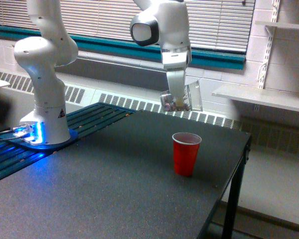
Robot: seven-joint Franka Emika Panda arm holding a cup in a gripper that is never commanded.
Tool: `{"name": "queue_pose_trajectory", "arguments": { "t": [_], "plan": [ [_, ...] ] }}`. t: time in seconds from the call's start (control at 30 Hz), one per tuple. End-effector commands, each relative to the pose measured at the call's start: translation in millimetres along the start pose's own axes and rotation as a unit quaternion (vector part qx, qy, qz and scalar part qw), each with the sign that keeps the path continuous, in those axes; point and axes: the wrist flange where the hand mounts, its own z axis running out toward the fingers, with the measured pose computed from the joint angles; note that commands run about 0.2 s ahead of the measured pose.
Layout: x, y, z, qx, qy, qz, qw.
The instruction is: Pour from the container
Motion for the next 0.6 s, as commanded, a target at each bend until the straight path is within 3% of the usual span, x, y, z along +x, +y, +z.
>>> {"name": "queue_pose_trajectory", "arguments": {
  "t": [0.03, 0.6],
  "plan": [
    [-12, -6, 13.2, 0.001, -0.026, -0.023, 0.9994],
    [-29, -2, 28.6, -0.025, -0.080, -0.039, 0.9957]
  ]
}}
